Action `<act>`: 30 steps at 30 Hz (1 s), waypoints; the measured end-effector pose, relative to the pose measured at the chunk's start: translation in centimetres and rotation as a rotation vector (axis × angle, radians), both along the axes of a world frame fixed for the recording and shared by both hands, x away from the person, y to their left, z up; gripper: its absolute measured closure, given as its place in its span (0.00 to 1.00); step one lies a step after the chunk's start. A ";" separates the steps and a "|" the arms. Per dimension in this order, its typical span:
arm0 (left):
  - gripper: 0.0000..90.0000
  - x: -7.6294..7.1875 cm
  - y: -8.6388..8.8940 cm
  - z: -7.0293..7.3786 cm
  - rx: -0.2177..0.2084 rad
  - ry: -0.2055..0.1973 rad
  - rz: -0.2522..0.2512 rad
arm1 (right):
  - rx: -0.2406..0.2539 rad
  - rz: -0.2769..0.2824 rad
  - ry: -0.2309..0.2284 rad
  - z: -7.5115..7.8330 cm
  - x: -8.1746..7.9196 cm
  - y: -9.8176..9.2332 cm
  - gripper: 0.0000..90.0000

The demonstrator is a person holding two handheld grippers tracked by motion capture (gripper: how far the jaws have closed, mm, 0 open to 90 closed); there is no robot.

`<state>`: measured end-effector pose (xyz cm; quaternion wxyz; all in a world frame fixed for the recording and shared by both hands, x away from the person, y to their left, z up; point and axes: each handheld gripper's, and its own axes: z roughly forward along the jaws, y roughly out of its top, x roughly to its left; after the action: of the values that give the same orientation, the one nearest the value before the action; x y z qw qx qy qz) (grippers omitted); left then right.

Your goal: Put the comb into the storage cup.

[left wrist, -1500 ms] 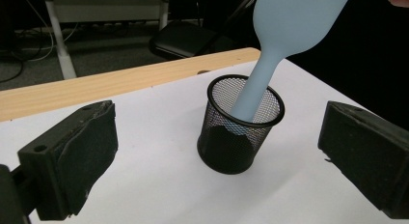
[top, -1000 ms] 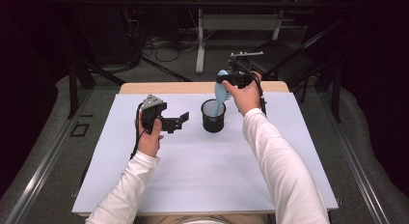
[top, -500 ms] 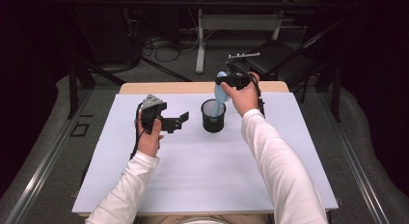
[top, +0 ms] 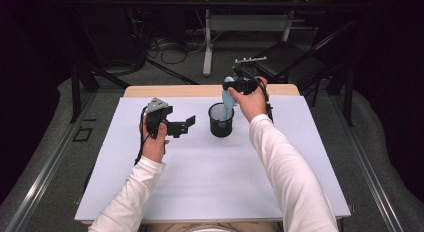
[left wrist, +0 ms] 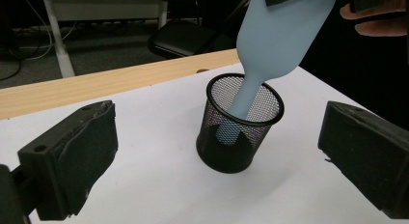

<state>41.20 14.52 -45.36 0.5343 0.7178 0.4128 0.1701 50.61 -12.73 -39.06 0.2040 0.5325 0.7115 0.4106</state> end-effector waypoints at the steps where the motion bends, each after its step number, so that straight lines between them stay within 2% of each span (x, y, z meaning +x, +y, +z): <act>1: 0.01 0.0 0.0 0.0 0.001 0.000 0.001 | -0.001 0.001 0.001 0.0 0.0 0.0 0.55; 13: 0.01 0.0 0.0 0.0 0.000 0.002 0.004 | 0.001 0.012 0.002 -0.4 0.0 0.2 0.55; 24: 0.01 0.0 0.1 0.0 -0.014 0.005 0.009 | -0.016 0.034 0.009 -0.3 -0.2 0.5 0.54; 30: 0.01 0.2 0.1 -0.1 -0.017 0.008 0.009 | -0.006 0.052 0.017 -0.4 -0.1 0.3 0.53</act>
<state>41.37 14.62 -45.42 0.5380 0.7121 0.4193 0.1662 50.49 -12.43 -39.45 0.1885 0.5167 0.7281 0.4091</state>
